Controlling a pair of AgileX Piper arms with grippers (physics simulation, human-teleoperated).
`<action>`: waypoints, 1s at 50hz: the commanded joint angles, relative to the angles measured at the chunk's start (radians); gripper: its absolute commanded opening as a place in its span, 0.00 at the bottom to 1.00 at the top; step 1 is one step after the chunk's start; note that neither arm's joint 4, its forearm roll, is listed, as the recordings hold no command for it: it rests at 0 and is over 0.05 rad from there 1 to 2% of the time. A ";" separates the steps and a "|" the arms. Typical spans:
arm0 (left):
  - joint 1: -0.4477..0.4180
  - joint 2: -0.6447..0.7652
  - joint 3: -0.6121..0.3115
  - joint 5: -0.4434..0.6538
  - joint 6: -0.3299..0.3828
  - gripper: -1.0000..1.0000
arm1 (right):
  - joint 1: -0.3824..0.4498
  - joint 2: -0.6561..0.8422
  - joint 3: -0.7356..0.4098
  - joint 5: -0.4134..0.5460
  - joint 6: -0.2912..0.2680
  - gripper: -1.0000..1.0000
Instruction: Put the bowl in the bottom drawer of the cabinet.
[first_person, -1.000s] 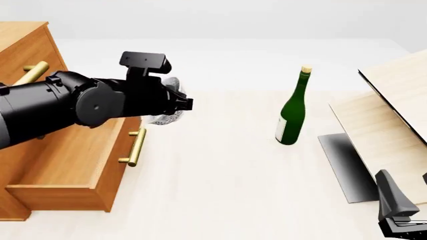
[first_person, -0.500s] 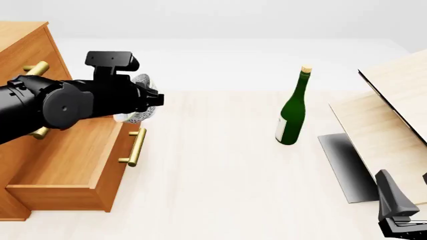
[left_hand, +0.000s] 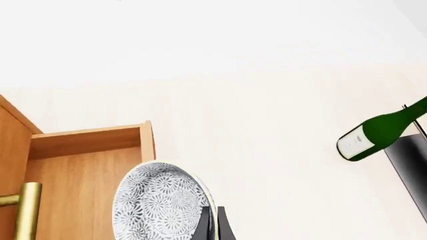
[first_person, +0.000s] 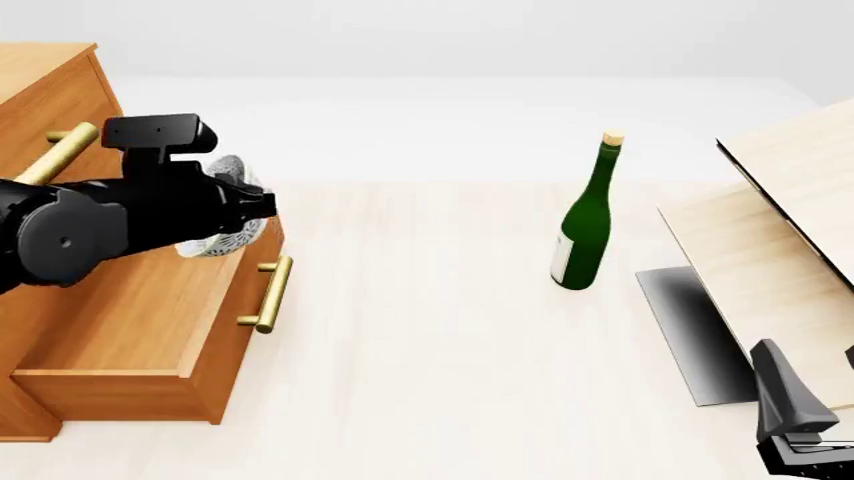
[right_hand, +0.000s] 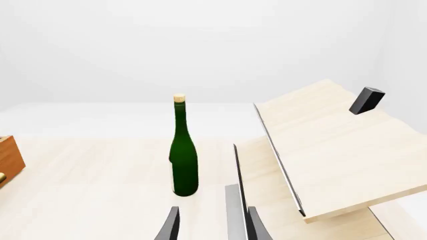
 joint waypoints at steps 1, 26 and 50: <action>0.055 -0.057 0.059 -0.029 -0.014 0.00 | 0.000 0.000 0.000 0.000 0.000 1.00; 0.106 -0.147 0.148 -0.054 -0.053 0.00 | 0.000 0.000 0.000 0.000 0.000 1.00; 0.154 -0.180 0.232 -0.071 -0.052 0.00 | 0.000 0.000 0.000 0.000 0.000 1.00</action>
